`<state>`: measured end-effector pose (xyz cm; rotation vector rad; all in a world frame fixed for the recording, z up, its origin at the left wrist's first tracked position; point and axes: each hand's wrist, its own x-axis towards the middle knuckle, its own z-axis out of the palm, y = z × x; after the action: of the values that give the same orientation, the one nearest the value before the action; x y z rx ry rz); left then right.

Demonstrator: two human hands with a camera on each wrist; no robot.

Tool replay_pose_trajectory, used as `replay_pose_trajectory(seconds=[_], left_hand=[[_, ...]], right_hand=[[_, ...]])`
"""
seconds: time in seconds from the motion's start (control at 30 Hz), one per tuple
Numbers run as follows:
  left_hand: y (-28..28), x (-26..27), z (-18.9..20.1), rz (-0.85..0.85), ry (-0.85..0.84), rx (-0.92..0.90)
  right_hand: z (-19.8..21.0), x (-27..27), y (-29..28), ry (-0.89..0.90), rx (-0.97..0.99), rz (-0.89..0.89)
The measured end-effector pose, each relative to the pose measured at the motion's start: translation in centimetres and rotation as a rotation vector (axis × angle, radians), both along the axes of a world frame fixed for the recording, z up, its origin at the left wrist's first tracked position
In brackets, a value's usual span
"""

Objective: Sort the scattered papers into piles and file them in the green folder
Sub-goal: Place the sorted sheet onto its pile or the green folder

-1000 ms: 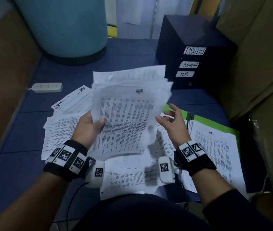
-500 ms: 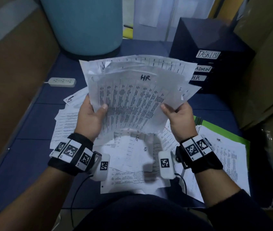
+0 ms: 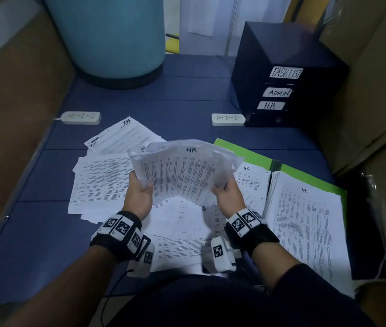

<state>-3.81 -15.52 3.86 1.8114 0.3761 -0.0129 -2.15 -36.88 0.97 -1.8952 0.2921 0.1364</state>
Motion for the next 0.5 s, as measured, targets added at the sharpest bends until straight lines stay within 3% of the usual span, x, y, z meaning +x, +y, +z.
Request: replay_pose_trajectory(seconds=[0.1,0.23,0.37,0.5], left_hand=[[-0.4,0.2,-0.3,-0.019,0.01,0.099],[-2.4,0.9,1.2,-0.053,-0.033,0.156],[-7.2,2.0,1.8,-0.189,-0.006,0.072],[-14.2,2.2,1.7,-0.377,0.06,-0.028]], right_hand=[[-0.3,-0.3,0.0,0.031,-0.127,0.028],[2.5,-0.9,-2.6,-0.066,-0.107,-0.063],[4.0,-2.5,-8.9,-0.148,-0.121,-0.233],[3.1,-5.3,-15.8,-0.038,-0.199,-0.443]])
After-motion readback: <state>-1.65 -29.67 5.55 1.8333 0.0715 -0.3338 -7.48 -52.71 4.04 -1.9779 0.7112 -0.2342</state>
